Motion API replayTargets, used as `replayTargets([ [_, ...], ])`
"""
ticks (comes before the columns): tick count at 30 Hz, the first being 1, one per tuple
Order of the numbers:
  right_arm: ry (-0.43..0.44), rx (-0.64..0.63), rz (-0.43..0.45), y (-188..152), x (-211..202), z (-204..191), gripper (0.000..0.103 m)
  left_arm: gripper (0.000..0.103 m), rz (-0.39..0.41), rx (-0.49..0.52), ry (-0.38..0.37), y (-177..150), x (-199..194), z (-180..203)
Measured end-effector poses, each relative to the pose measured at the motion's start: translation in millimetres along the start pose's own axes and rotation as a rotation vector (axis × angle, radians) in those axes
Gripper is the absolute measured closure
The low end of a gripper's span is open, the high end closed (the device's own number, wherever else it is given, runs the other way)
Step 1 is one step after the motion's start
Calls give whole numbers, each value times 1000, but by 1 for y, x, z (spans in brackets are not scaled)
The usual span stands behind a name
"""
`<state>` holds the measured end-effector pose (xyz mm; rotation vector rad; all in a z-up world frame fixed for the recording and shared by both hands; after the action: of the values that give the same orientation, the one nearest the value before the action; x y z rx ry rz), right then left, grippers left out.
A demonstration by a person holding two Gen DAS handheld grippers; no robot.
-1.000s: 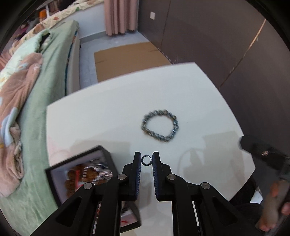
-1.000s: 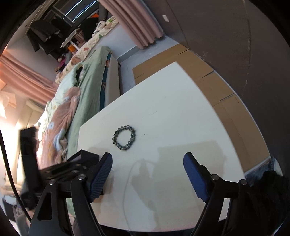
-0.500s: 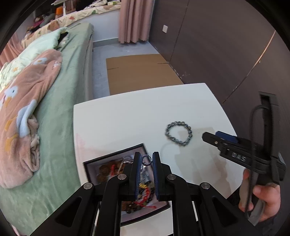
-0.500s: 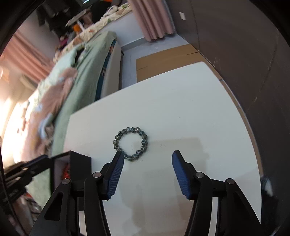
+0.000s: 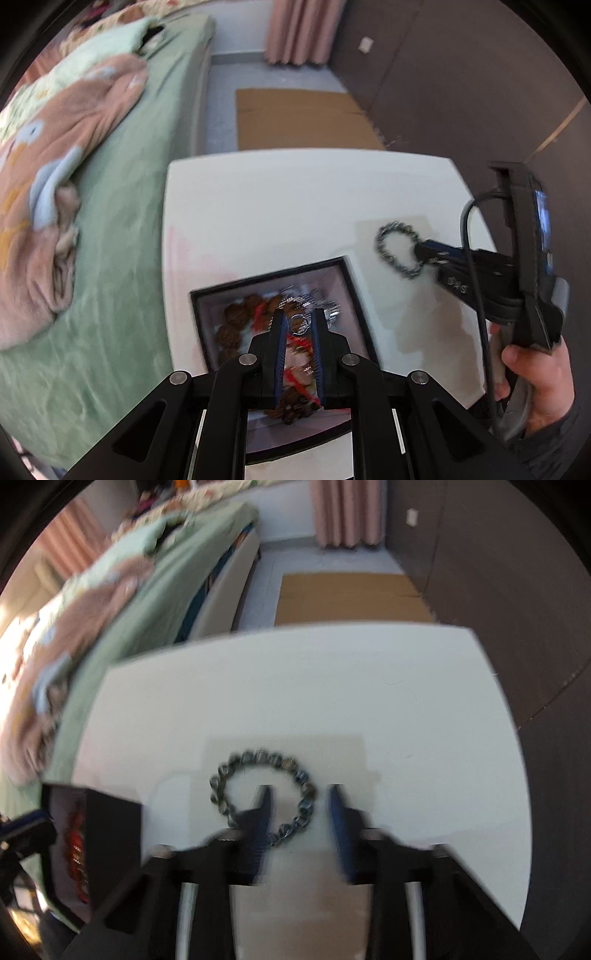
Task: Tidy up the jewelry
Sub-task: 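Carry the ring into the box with the left gripper while the right grasps the grey bead bracelet, then carry the grey bead bracelet over the box with the right gripper and release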
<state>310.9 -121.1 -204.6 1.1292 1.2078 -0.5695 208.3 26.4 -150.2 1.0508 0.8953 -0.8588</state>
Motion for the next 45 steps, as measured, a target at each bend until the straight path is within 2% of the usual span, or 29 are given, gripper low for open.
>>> replayTargets([
  [2, 34, 9, -28, -6, -1, 0, 92, 75, 9, -17, -10, -1, -3, -4],
  [4, 76, 32, -41, -8, -4, 1, 93, 30, 37, -29, -15, -2, -9, -8],
  [8, 116, 78, -24, -12, -18, 10, 93, 28, 72, -34, -37, -3, -19, -9],
  [14, 187, 125, 48, -13, -57, 9, 93, 28, 102, -40, -56, -9, -29, -16],
  [20, 264, 156, 154, -7, -113, -4, 93, 28, 141, -18, -72, -14, -43, -20],
  [24, 327, 149, 226, -7, -145, -23, 93, 16, 226, -30, -119, -20, -57, -25],
  [28, 386, 109, 274, -10, -168, -50, 93, 10, 273, -36, -130, -26, -69, -33],
  [31, 414, 73, 290, -13, -179, -70, 93, 0, 311, -36, -122, -28, -82, -41],
  [34, 441, 32, 299, -13, -185, -91, 93, 0, 322, -80, -143, -31, -88, -56],
  [38, 459, -22, 281, -15, -181, -120, 93, 0, 351, -90, -87, -33, -100, -76],
  [40, 445, -53, 249, -19, -173, -132, 93, 0, 372, -104, -87, -35, -107, -83],
  [41, 432, -69, 223, -21, -168, -138, 88, 0, 385, -115, -90, -36, -111, -86],
  [42, 427, -74, 197, -23, -163, -143, 69, 0, 391, -121, -91, -36, -114, -89],
  [43, 428, -69, 188, -24, -160, -144, 57, 0, 397, -127, -94, -37, -116, -91],
  [44, 424, -57, 196, -25, -161, -141, 37, 0, 401, -131, -98, -38, -118, -92],
  [45, 409, -41, 212, -26, -163, -135, 28, 0, 404, -132, -102, -38, -120, -93],
])
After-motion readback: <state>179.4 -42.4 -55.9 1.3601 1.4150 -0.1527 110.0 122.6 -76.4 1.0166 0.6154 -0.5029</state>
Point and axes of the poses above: each gripper's, at about its wrist camera, not at the fingertips, and x roughly the way its jaws point, z to its right, y to its top, the point moved 6 cm from there along x, roughly the way its jaws point, and after that the axes turned 3 degrees about -y, right-handed, at the moved point
